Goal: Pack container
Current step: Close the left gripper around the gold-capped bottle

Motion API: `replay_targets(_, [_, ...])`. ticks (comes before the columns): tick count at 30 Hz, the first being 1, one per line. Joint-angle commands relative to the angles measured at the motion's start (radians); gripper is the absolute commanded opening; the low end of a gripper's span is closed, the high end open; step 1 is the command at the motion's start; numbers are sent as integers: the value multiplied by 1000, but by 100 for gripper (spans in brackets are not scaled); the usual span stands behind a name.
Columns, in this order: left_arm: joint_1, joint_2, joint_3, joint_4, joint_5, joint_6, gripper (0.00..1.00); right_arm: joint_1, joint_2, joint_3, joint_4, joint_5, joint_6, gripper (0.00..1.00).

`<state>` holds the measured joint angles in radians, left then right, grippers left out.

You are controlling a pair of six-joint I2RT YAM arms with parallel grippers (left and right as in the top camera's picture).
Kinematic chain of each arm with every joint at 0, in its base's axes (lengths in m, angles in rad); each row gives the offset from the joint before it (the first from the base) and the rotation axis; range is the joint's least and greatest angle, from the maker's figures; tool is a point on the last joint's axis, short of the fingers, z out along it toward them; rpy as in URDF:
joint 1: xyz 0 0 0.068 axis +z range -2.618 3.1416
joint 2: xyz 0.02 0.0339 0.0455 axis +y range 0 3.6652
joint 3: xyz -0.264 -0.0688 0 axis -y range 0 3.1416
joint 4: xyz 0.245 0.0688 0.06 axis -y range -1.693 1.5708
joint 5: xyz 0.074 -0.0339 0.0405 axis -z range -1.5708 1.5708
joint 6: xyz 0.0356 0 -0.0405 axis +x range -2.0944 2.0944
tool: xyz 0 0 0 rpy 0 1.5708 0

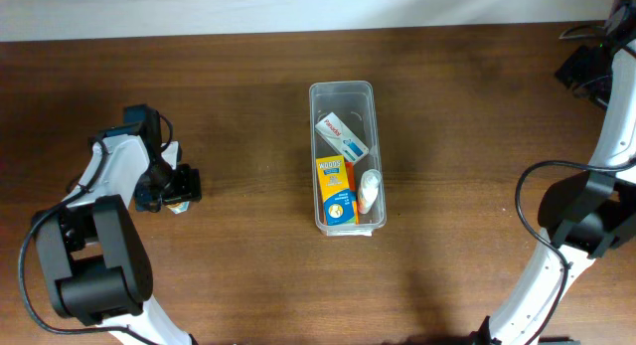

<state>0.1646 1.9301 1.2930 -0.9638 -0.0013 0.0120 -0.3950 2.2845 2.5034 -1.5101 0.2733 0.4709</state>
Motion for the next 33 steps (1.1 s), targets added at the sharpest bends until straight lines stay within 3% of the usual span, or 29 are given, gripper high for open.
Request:
replay_targets(1, [2, 8, -4, -2, -6, 15, 79, 1, -4, 0, 0, 19, 5, 98])
replay_targets(12, [2, 8, -4, -2, -6, 15, 79, 1, -4, 0, 0, 19, 5, 98])
replay_targets(33, [2, 8, -4, -9, -25, 16, 70, 1, -4, 0, 0, 19, 5, 98])
